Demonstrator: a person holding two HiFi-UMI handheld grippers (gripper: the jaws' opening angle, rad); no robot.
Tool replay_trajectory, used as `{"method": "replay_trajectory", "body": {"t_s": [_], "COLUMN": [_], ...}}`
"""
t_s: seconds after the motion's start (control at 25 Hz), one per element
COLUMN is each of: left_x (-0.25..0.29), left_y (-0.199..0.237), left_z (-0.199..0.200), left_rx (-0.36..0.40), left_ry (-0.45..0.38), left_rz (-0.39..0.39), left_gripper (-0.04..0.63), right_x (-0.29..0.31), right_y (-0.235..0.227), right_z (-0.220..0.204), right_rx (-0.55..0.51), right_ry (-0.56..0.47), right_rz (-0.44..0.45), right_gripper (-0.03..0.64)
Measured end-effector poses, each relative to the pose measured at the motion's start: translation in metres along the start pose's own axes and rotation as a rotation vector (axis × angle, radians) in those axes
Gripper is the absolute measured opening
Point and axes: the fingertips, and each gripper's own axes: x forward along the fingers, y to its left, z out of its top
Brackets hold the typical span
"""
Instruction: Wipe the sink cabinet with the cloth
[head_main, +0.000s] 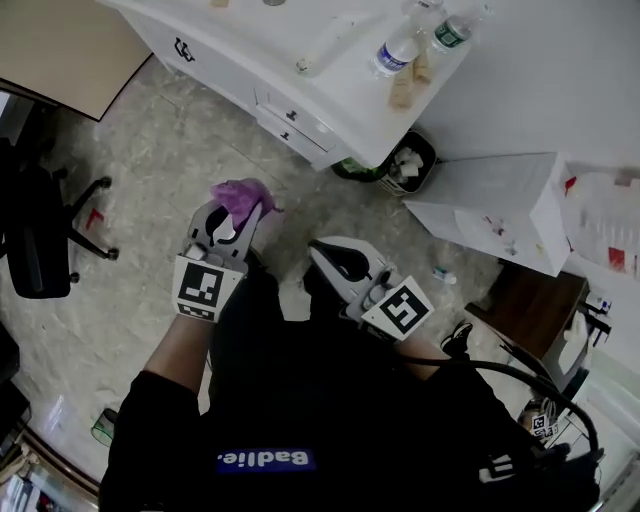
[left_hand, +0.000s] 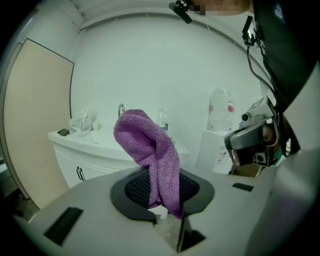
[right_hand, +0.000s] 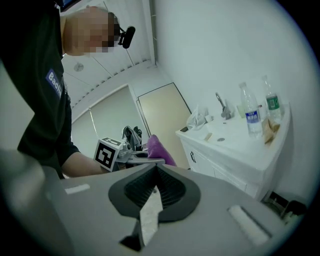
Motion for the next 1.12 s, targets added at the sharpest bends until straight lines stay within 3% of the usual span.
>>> {"method": "replay_trajectory", "body": {"t_s": [0.68,0.88,1.12], "left_x": [0.21,0.253,0.297], "left_y": [0.139,0.172,0.19], "left_z": [-0.258,-0.297,-0.313], "left_rx": [0.019,0.022,0.095], "left_ry": [0.095,0.055,0.019], "left_rz": [0.173,0.181,0.174], "left_gripper": [0.086,0.086,0.086], "right_x": [0.125,0.153,0.168], "right_y": [-0.159,-0.188,-0.222], "right_z": [-0.243,-0.294,-0.327], "right_rx": [0.049,0.029,-0.005], "right_ry": [0.043,0.015,-0.045], "right_rz": [0.089,0.111,0.109], "right_gripper": [0.002,0.002,0.002]}}
